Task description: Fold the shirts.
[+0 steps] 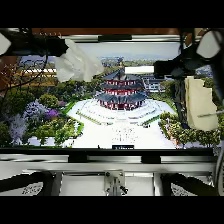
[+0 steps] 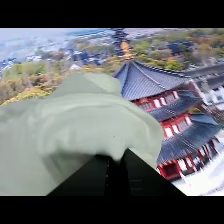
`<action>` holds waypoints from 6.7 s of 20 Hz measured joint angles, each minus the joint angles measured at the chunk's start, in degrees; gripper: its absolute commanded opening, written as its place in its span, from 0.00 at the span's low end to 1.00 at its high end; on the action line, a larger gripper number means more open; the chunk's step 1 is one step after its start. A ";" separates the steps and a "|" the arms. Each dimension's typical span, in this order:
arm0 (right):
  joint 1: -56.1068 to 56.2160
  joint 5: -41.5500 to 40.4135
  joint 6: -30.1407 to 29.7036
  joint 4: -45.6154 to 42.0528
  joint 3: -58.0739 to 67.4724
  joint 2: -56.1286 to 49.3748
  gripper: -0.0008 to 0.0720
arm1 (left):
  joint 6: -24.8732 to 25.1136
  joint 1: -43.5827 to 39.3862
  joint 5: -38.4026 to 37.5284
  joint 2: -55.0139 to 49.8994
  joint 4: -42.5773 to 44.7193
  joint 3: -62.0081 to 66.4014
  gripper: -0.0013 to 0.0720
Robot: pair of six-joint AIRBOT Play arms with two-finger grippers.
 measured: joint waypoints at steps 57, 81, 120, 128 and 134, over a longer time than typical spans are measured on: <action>-4.90 -17.59 -18.18 27.78 -9.88 -4.26 0.12 | -2.82 5.81 13.40 26.43 1.25 -28.09 0.06; -6.78 -49.92 -12.24 13.75 4.94 -2.93 0.12 | -12.09 5.73 -3.98 34.23 14.38 -42.91 0.06; 18.62 -38.36 8.17 50.82 -73.37 7.04 0.66 | -3.06 9.25 22.43 34.32 -5.60 -58.25 0.06; 18.01 -42.51 4.26 48.63 -68.35 7.52 0.12 | -0.94 9.44 22.53 34.42 -5.38 -55.76 0.06; 8.07 -23.54 -5.14 25.64 -37.18 21.77 0.12 | 1.38 12.09 24.35 37.00 -4.85 -30.36 0.06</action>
